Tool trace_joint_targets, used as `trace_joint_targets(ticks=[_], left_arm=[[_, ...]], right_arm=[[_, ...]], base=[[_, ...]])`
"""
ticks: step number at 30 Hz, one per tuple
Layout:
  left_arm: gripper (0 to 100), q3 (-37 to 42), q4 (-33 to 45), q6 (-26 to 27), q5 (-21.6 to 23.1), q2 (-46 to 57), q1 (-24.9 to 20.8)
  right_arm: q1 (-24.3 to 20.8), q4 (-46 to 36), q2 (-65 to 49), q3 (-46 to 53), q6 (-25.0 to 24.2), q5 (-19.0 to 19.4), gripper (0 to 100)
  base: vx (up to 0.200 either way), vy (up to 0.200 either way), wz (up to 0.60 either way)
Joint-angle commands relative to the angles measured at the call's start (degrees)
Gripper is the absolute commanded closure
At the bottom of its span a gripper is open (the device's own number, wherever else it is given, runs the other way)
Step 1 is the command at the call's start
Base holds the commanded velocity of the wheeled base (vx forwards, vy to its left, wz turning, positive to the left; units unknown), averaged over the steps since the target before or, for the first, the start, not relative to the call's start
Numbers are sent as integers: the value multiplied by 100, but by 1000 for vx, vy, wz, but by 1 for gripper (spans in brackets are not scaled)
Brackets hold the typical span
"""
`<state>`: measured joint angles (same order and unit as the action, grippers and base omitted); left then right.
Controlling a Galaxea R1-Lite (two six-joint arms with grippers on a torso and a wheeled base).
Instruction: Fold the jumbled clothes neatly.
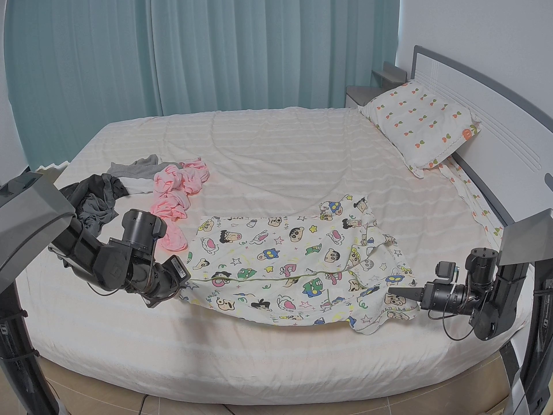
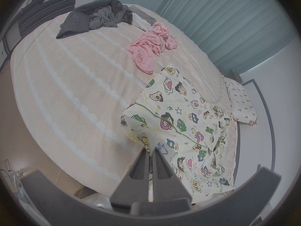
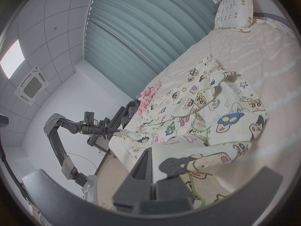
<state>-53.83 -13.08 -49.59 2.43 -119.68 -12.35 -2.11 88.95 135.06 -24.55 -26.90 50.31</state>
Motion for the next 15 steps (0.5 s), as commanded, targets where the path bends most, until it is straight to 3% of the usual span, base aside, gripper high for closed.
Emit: trace_joint_targets(ticks=[1,6,15], left_arm=[[100,-558,306,-33,-5,-434,136],[100,-1217,781,-33,-5,-803,251],[100,-2043,1203,-33,-58,-1278,242]], right_arm=[[-18,61,64,-366,-245,-21,100],[-9,52,258,-858,-632,-39,100],[88,-581,600,-1764,-676,-48,100]], base=[[0,0,0],[0,0,0],[0,0,0]])
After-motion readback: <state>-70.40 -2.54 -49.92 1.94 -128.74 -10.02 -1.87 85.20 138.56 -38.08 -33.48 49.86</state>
